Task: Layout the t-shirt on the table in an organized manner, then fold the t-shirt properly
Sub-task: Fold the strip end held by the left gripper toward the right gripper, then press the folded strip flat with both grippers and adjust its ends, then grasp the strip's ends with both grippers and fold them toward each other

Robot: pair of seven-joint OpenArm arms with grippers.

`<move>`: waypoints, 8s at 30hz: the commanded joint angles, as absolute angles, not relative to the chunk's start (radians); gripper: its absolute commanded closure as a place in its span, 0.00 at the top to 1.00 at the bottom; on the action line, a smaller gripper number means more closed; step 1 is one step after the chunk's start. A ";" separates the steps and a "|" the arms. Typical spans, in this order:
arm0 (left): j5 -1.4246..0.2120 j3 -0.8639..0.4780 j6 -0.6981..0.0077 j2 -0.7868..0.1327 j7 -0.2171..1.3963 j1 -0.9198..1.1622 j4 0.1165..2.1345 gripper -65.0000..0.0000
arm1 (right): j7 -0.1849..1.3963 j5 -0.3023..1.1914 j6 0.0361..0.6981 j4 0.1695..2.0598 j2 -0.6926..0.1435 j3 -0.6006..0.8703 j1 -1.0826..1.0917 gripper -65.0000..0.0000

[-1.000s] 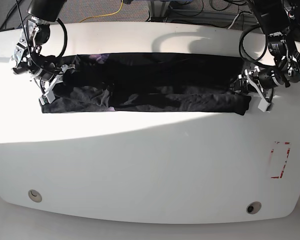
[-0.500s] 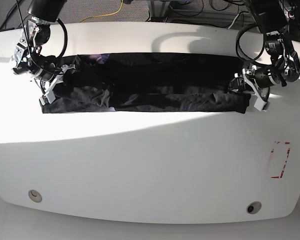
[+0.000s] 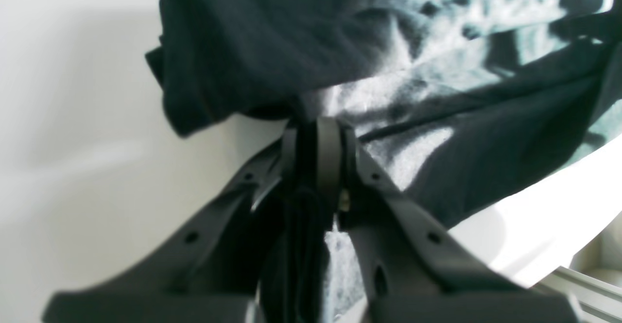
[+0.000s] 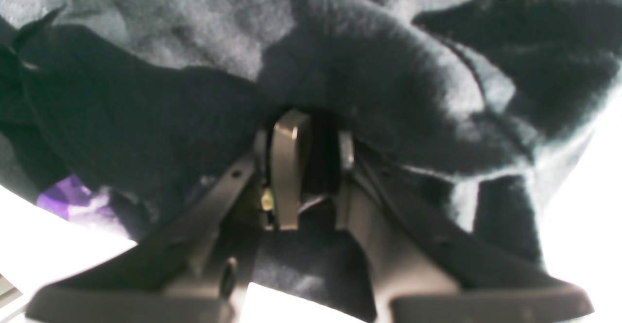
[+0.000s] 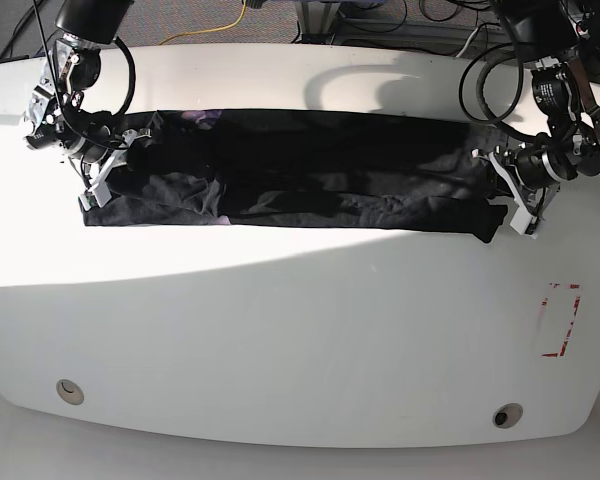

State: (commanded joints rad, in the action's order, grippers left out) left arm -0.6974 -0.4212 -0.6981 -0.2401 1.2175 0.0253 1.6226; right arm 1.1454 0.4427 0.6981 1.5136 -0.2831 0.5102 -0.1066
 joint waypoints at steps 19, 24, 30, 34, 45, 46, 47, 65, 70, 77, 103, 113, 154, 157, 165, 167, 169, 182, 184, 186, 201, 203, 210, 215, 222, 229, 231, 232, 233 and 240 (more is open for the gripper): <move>-0.697 -0.154 -0.698 -0.226 1.219 0.033 1.860 0.00 | 1.145 0.443 0.698 1.514 -0.283 0.510 -0.107 0.16; -0.697 -0.081 -0.698 -0.163 1.219 -0.012 1.857 0.00 | 1.145 0.443 0.698 1.514 -0.283 0.510 -0.107 0.16; -0.690 -0.015 -0.698 -0.096 1.219 -0.045 1.851 0.00 | 1.145 0.443 0.698 1.514 -0.283 0.510 -0.107 0.16; -0.664 0.007 -0.698 -0.053 1.219 -0.048 1.831 0.00 | 1.145 0.443 0.698 1.514 -0.283 0.510 -0.107 0.16; -0.598 0.061 -0.698 0.015 1.219 -0.051 1.782 0.18 | 1.145 0.444 0.698 1.514 -0.282 0.512 -0.105 0.16; -0.598 0.064 -0.698 0.019 1.219 -0.051 1.782 0.20 | 1.145 0.444 0.698 1.514 -0.282 0.512 -0.105 0.16; -0.598 0.067 -0.698 0.031 1.219 -0.051 1.782 0.25 | 1.145 0.444 0.698 1.514 -0.282 0.512 -0.104 0.16; -0.599 0.039 -0.698 0.128 1.219 -0.051 1.827 0.38 | 1.147 0.444 0.698 1.514 -0.282 0.512 -0.093 0.16; -0.588 -0.025 -0.698 0.045 1.214 -0.051 1.825 0.38 | 1.147 0.444 0.698 1.514 -0.268 0.512 -0.093 0.16; -0.503 -0.027 -0.698 -0.056 1.213 -0.051 1.825 0.38 | 1.147 0.444 0.698 1.515 -0.259 0.510 -0.093 0.16; -0.268 -0.015 -0.698 -0.071 1.066 -0.061 1.481 0.37 | 1.148 0.444 0.698 1.543 -0.254 0.512 -0.048 0.17; -0.265 0.019 -0.698 -0.111 1.043 -0.062 1.408 0.16 | 1.257 0.493 0.698 1.793 -0.240 0.564 0.007 0.66; -0.269 0.019 -0.698 -0.171 1.043 -0.062 1.406 0.16 | 1.349 0.579 0.698 1.079 -0.331 0.842 0.213 1.00; -0.269 0.019 -0.698 -0.171 1.043 -0.062 1.406 0.16 | 1.371 0.579 0.698 1.079 -0.305 0.842 0.213 1.00; -0.268 0.019 -0.698 -0.173 1.043 -0.062 1.406 0.16 | 1.394 0.579 0.698 1.081 -0.257 0.843 0.191 1.00; -0.268 0.019 -0.698 -0.173 1.043 -0.062 1.406 0.16 | 1.392 0.579 0.698 1.081 -0.255 0.843 0.183 1.00; -0.268 0.019 -0.698 -0.173 1.043 -0.062 1.406 0.16 | 1.392 0.579 0.698 1.081 -0.255 0.843 0.176 1.00; -0.268 0.021 -0.698 -0.173 1.043 -0.064 1.405 0.16 | 1.391 0.579 0.698 1.081 -0.263 0.843 0.134 0.34; -0.268 0.021 -0.698 -0.173 1.043 -0.064 1.405 0.16 | 1.391 0.579 0.698 1.081 -0.263 0.843 0.133 0.13; -0.266 0.021 -0.698 -0.173 1.043 -0.064 1.405 0.16 | 1.391 0.579 0.698 1.081 -0.263 0.843 0.130 0.00; -0.266 0.022 -0.698 -0.168 1.043 -0.064 1.405 0.16 | 1.396 0.578 0.698 1.639 -0.188 0.840 0.036 0.00; -0.266 0.022 -0.698 -0.165 1.043 -0.064 1.405 0.16 | 1.396 0.579 0.698 1.716 -0.177 0.817 0.024 0.00; -0.269 0.097 -0.698 -0.143 1.043 -0.064 1.405 0.16 | 1.396 0.579 0.698 1.919 -0.143 0.673 -0.002 0.00; -0.265 0.107 -0.698 -0.104 1.043 -0.068 1.405 0.16 | 1.396 0.579 0.698 1.969 -0.104 0.611 0.001 0.00; -0.265 0.107 -0.698 -0.045 1.046 -0.105 1.403 0.16 | 1.396 0.579 0.698 1.969 -0.062 0.536 0.022 0.00; -0.263 0.107 -0.698 0.007 1.046 -0.107 1.403 0.16 | 1.396 0.579 0.698 1.971 -0.007 0.473 0.036 0.00; -0.263 0.107 -0.698 0.018 1.047 -0.114 1.403 0.16 | 1.396 0.579 0.698 1.971 0.012 0.464 0.045 0.00; -0.263 0.107 -0.698 0.022 1.047 -0.124 1.403 0.16 | 1.396 0.579 0.698 1.971 0.022 0.463 0.047 0.00; -0.263 0.107 -0.698 0.027 1.047 -0.128 1.402 0.16 | 1.396 0.579 0.698 1.971 0.031 0.463 0.047 0.00; -0.263 0.127 -0.698 0.041 1.047 -0.142 1.339 0.16 | 1.396 0.579 0.698 1.971 0.088 0.458 0.053 0.00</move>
